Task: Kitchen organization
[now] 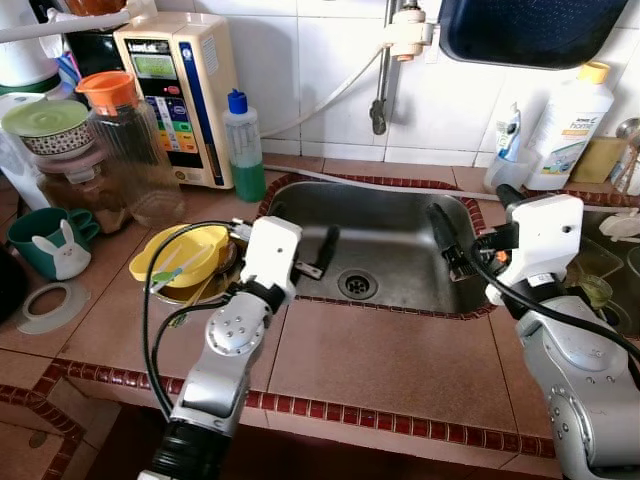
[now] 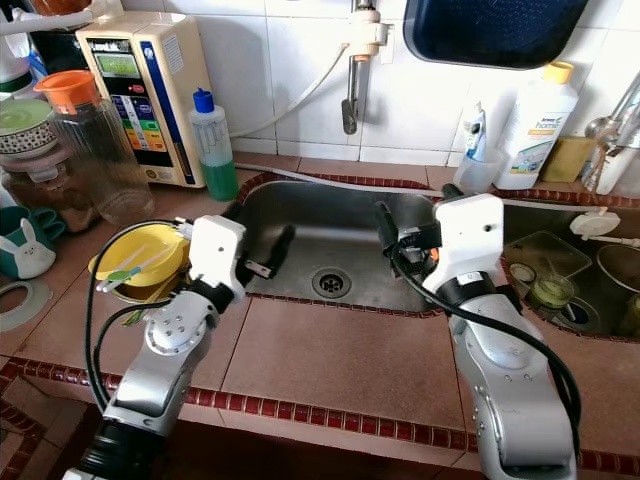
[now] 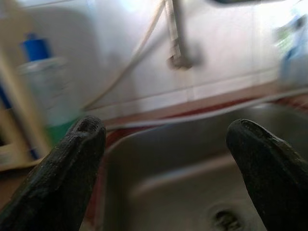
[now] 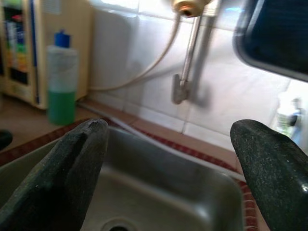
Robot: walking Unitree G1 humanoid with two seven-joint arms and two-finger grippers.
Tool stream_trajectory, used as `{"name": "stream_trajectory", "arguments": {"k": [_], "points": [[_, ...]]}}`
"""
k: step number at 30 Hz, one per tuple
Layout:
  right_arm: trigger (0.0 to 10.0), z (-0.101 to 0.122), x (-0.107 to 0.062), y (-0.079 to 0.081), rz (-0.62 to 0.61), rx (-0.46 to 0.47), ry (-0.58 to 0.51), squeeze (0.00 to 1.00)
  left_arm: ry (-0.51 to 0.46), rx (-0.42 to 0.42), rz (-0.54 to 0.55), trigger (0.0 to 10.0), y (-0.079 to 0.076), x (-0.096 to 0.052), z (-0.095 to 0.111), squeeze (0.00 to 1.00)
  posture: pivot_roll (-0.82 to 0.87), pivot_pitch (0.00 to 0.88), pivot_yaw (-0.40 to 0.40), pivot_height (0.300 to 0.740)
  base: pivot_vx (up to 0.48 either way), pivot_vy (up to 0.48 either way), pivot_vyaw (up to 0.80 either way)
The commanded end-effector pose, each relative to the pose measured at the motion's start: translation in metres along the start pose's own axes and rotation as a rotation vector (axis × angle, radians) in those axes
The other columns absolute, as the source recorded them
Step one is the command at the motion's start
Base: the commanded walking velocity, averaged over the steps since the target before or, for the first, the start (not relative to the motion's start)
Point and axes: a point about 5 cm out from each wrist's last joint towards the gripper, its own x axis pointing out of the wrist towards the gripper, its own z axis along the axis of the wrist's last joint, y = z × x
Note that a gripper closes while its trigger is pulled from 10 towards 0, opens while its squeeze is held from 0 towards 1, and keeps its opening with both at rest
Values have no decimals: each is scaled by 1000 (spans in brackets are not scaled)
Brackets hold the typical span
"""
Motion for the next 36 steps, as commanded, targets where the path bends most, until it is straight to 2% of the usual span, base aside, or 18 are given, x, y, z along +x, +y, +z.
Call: {"name": "stream_trajectory", "arguments": {"k": [1,4,10,17,18,21,28,34,36], "points": [[10000,1,1,3,50,6,8,0,1,33,40,10000,8,-4,0,0,2,0,7,740,0,0,0],[10000,-5,-4,8,137,12,55,0,-16,87,36,10000,15,-17,1,0,17,0,4,740,0,0,0],[10000,-8,-3,11,175,26,73,0,-4,130,0,10000,17,-29,-6,0,27,0,-2,740,0,0,0],[10000,-7,-3,21,271,75,83,0,0,183,-44,10000,14,-38,-16,0,27,0,-2,740,0,0,0],[10000,-5,-5,26,319,109,84,0,15,185,-40,10000,15,-39,-19,0,25,0,-1,740,0,0,0],[10000,-6,-9,30,370,112,95,0,14,212,-30,10000,18,-40,-18,0,28,0,-1,740,0,0,0],[10000,-10,-7,40,373,126,96,0,-34,280,119,10000,45,-29,-3,0,40,0,5,740,0,0,0],[10000,-11,-9,45,400,165,96,0,-25,277,279,10000,71,-27,7,0,64,0,12,740,0,0,0],[10000,-10,-9,47,418,194,90,0,-9,239,319,10000,76,-29,7,0,76,0,12,740,0,0,0]]}}
